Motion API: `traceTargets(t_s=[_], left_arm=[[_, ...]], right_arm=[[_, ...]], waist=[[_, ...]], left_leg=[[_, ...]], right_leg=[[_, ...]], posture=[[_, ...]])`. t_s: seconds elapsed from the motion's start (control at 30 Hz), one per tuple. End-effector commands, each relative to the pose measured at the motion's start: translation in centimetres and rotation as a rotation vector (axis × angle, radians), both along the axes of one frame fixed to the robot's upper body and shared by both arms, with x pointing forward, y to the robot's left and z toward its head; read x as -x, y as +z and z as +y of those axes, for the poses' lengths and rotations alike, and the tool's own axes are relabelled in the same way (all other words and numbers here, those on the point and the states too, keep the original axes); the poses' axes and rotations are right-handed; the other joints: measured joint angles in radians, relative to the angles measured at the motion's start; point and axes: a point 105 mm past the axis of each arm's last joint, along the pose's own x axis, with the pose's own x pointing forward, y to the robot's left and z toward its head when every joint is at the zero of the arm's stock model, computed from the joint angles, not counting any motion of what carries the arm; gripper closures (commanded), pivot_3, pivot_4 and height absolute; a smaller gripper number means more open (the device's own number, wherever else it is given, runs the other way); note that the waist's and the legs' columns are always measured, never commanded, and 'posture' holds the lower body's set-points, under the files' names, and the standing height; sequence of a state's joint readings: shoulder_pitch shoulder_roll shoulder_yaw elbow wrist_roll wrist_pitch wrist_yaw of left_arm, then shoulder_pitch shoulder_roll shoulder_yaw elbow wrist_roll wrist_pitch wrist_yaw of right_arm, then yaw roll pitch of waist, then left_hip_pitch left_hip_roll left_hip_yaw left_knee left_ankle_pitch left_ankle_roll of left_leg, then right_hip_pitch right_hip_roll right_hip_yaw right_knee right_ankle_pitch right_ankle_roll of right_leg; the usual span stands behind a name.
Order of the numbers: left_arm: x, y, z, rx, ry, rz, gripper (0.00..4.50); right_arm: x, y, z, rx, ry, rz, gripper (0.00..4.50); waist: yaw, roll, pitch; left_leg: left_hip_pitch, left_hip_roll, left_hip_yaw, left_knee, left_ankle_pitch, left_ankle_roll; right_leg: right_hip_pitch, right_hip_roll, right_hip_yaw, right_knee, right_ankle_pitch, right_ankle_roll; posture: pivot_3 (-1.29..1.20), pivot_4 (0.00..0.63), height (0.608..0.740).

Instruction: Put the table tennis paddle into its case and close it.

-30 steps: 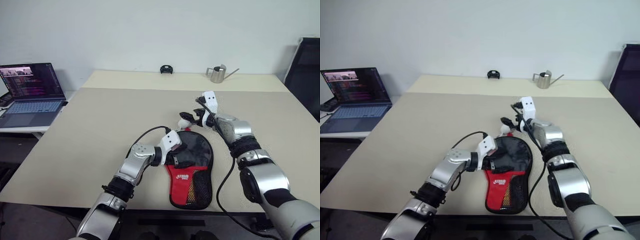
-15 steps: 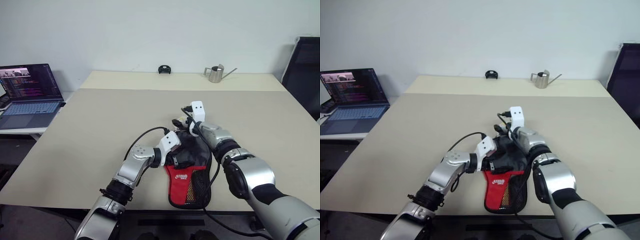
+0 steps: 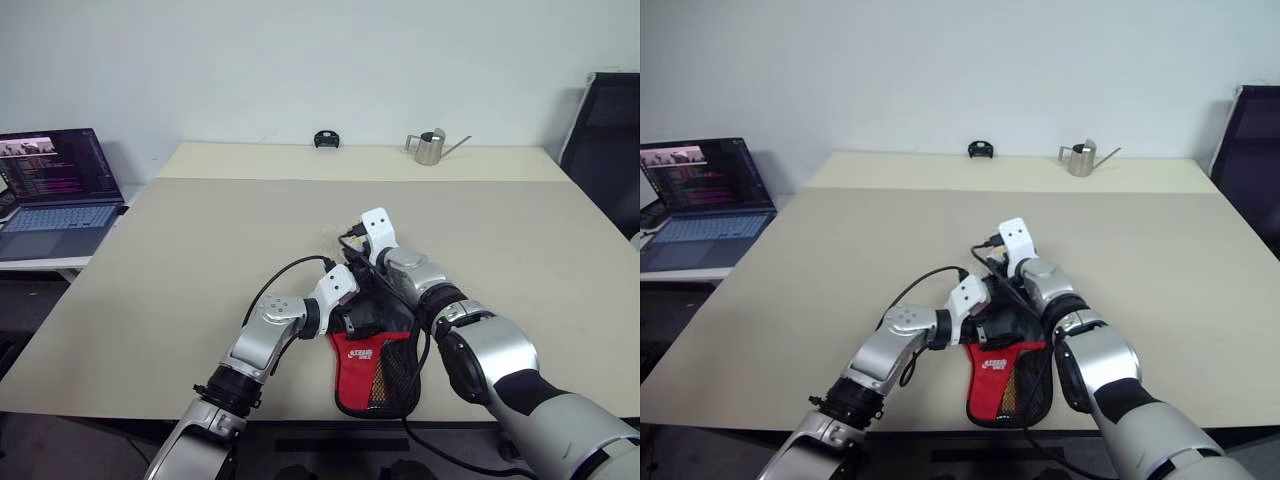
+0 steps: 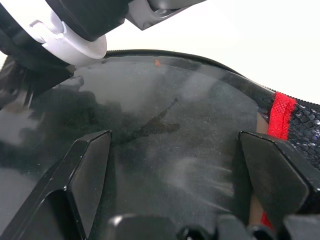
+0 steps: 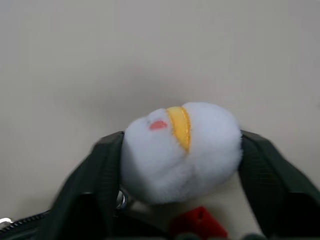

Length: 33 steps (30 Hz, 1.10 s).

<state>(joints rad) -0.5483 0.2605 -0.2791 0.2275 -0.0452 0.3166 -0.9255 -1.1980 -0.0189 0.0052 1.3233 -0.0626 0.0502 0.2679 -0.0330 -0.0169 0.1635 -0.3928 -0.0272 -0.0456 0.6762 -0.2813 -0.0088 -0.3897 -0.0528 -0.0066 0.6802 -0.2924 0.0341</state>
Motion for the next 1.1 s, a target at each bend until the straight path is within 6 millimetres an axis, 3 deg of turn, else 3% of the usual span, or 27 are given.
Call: traceTargets(t_s=[0.03,0.17,0.3,0.5,0.77,0.97,1.1], left_arm=[[0.6,-1.2,-0.3,-0.038,-0.024,0.022,0.04],[0.8,-1.8,-0.8,-0.07,-0.064,0.019,0.04],[0.9,-2.5,-1.3,-0.087,-0.088,0.03,0.04],[1.0,-3.8,-1.5,-0.107,-0.109,0.063,0.04],[1.3,-5.1,-1.6,-0.101,-0.111,0.108,0.04],[1.5,-5.5,-1.7,-0.103,-0.119,0.121,0.04],[1.5,-5.6,-1.6,-0.104,-0.12,0.125,0.04]], right_arm=[[-0.2,1.1,0.6,0.034,0.023,-0.057,2.65],[0.0,0.7,0.6,0.045,0.031,-0.054,3.75],[-0.1,0.9,0.5,0.044,0.026,-0.062,4.27],[-0.9,3.1,-0.6,0.043,0.002,-0.135,4.3],[-2.0,5.0,-5.1,0.071,-0.087,-0.193,4.3],[-2.0,4.3,-8.5,0.123,-0.138,-0.192,4.3],[-1.5,2.6,-11.1,0.159,-0.154,-0.167,4.3]], waist=[[0.0,0.0,0.0],[0.0,0.0,0.0],[0.002,0.0,0.0],[0.005,0.001,-0.001],[0.01,0.003,-0.003],[0.011,0.005,-0.004],[0.017,0.004,-0.004]], left_leg=[[0.0,0.0,0.0,0.0,0.0,0.0],[0.0,0.0,0.0,0.0,0.0,0.0],[0.001,0.0,0.0,0.0,0.0,0.0],[0.001,-0.001,-0.001,0.0,0.0,0.0],[0.002,-0.002,-0.002,0.001,0.0,0.001],[0.002,-0.003,-0.002,0.001,-0.001,0.002],[0.003,-0.003,-0.003,0.001,-0.001,0.002]], right_leg=[[0.0,0.0,0.0,0.0,0.0,0.0],[0.0,0.0,0.0,0.0,0.0,0.0],[0.001,0.0,0.0,0.0,0.0,0.0],[0.002,0.0,-0.001,0.0,0.0,0.0],[0.004,-0.001,-0.002,0.0,0.0,0.0],[0.005,-0.002,-0.002,0.0,0.0,0.0],[0.006,-0.002,-0.002,-0.001,0.0,0.0]], posture=[[0.0,0.15,0.74],[0.0,0.15,0.74],[0.0,0.15,0.74],[0.0,0.15,0.74],[0.0,0.15,0.74],[0.0,0.15,0.74],[0.0,0.15,0.74]])
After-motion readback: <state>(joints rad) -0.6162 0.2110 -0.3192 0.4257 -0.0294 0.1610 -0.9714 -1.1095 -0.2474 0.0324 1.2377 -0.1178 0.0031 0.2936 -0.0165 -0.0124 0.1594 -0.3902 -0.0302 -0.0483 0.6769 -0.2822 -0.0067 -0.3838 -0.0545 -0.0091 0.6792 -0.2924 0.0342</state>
